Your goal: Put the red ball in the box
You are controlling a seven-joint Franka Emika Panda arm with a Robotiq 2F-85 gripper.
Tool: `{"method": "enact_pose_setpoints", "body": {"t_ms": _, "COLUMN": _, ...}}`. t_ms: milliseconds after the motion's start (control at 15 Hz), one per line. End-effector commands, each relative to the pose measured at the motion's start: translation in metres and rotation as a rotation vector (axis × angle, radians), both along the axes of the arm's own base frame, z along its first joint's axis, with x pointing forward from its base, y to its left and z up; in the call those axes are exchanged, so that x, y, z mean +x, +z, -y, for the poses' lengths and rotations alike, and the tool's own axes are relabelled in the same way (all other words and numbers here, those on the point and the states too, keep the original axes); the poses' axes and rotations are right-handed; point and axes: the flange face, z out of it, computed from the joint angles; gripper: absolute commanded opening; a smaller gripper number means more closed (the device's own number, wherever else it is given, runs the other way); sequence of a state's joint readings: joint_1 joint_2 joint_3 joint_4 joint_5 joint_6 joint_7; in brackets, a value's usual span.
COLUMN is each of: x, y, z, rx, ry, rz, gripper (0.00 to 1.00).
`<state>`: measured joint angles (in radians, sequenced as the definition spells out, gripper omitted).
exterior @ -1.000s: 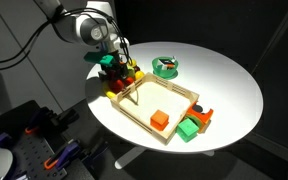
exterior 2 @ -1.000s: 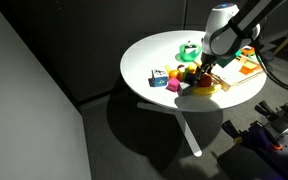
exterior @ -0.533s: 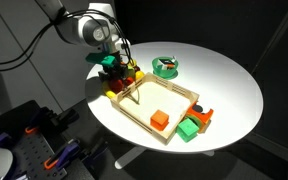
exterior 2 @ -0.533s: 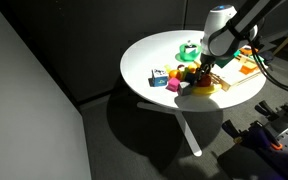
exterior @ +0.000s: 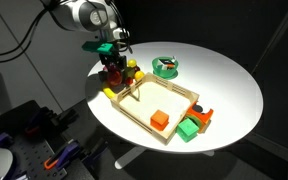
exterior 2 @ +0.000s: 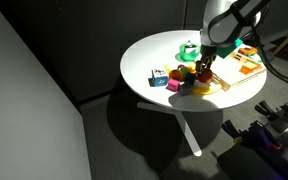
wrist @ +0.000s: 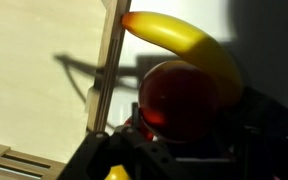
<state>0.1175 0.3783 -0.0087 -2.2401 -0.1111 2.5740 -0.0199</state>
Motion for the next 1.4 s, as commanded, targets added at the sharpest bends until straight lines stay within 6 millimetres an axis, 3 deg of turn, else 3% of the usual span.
{"method": "enact_pose_setpoints", "body": {"t_ms": 0, "x": 0.005, "y": 0.034, "z": 0.006, "rx": -0.018, "ry": -0.038, "rz": 0.003, "gripper": 0.5}}
{"method": "enact_pose_setpoints", "body": {"t_ms": 333, "x": 0.019, "y": 0.055, "z": 0.035, "rx": -0.047, "ry": -0.146, "rz": 0.013, "gripper": 0.5}}
{"method": "enact_pose_setpoints", "body": {"t_ms": 867, "x": 0.022, "y": 0.053, "z": 0.103, "rx": -0.081, "ry": -0.39, "rz": -0.007, "gripper": 0.5}}
{"method": "enact_pose_setpoints", "body": {"t_ms": 933, "x": 0.02, "y": 0.054, "z": 0.108, "rx": -0.082, "ry": -0.409, "rz": -0.007, "gripper": 0.57}}
{"method": "enact_pose_setpoints", "body": {"t_ms": 1000, "x": 0.017, "y": 0.055, "z": 0.111, "rx": -0.08, "ry": -0.42, "rz": -0.007, "gripper": 0.93}}
{"method": "enact_pose_setpoints", "body": {"t_ms": 1333, "x": 0.009, "y": 0.063, "z": 0.108, "rx": -0.063, "ry": -0.417, "rz": 0.001, "gripper": 1.0}}
